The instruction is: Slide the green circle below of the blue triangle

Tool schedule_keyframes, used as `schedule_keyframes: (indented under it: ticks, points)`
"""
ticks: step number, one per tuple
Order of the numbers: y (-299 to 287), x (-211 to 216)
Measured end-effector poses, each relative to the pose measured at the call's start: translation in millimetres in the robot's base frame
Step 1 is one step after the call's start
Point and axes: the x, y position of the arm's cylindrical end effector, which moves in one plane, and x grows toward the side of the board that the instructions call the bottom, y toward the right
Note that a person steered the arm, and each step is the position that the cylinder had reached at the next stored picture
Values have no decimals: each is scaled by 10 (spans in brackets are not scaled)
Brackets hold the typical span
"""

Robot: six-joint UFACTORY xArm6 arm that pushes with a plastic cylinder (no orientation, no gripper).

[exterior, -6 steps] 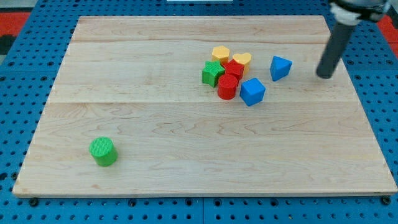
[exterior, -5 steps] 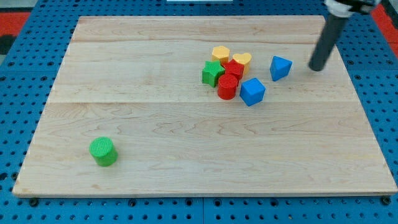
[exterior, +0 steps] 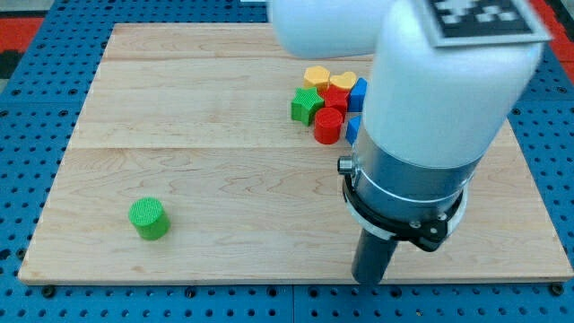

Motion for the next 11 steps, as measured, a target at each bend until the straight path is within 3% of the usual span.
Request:
schedule_keyframes:
  ticks: [2,3,5,7,8,10,11]
  points:
    - [-2659,-85]
    - [-2982,-609]
    - [-1342,-872]
    - [-2008,-160]
    - [-1258,-31]
    - [-88,-720]
    - [-382,-289]
